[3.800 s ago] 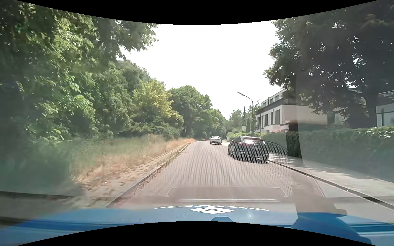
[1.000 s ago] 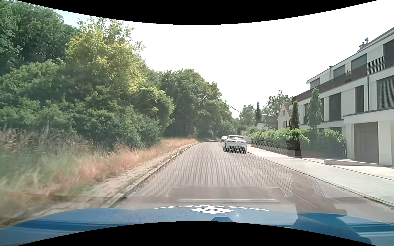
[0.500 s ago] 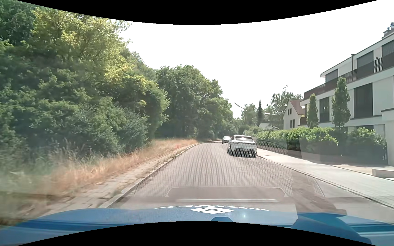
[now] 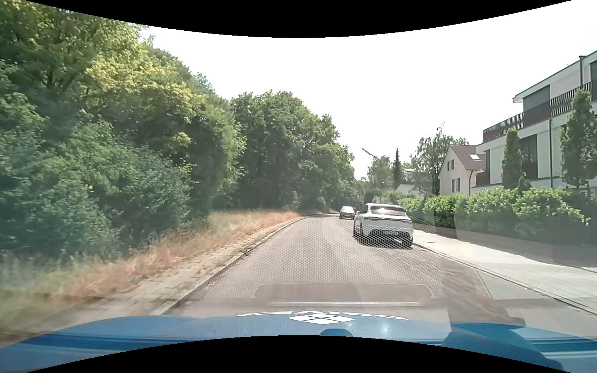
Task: Follow the waypoints while adhering to traffic rules and regulations
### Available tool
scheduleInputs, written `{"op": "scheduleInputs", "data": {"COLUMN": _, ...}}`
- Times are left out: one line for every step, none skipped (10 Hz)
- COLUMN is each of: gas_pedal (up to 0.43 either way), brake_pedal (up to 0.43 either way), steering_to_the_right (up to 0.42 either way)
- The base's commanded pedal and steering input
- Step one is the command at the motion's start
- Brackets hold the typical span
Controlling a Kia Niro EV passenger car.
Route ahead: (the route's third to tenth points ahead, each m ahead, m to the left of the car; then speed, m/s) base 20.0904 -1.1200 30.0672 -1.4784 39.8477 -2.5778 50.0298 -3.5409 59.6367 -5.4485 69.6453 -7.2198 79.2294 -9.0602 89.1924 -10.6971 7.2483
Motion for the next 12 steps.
{"op": "scheduleInputs", "data": {"gas_pedal": 0.157, "brake_pedal": 0.000, "steering_to_the_right": -0.002}}
{"op": "scheduleInputs", "data": {"gas_pedal": 0.157, "brake_pedal": 0.000, "steering_to_the_right": -0.001}}
{"op": "scheduleInputs", "data": {"gas_pedal": 0.150, "brake_pedal": 0.000, "steering_to_the_right": 0.000}}
{"op": "scheduleInputs", "data": {"gas_pedal": 0.150, "brake_pedal": 0.000, "steering_to_the_right": 0.002}}
{"op": "scheduleInputs", "data": {"gas_pedal": 0.150, "brake_pedal": 0.000, "steering_to_the_right": 0.002}}
{"op": "scheduleInputs", "data": {"gas_pedal": 0.150, "brake_pedal": 0.000, "steering_to_the_right": 0.003}}
{"op": "scheduleInputs", "data": {"gas_pedal": 0.150, "brake_pedal": 0.000, "steering_to_the_right": 0.006}}
{"op": "scheduleInputs", "data": {"gas_pedal": 0.150, "brake_pedal": 0.000, "steering_to_the_right": 0.008}}
{"op": "scheduleInputs", "data": {"gas_pedal": 0.150, "brake_pedal": 0.000, "steering_to_the_right": 0.008}}
{"op": "scheduleInputs", "data": {"gas_pedal": 0.150, "brake_pedal": 0.000, "steering_to_the_right": 0.008}}
{"op": "scheduleInputs", "data": {"gas_pedal": 0.150, "brake_pedal": 0.000, "steering_to_the_right": 0.008}}
{"op": "scheduleInputs", "data": {"gas_pedal": 0.150, "brake_pedal": 0.000, "steering_to_the_right": 0.008}}
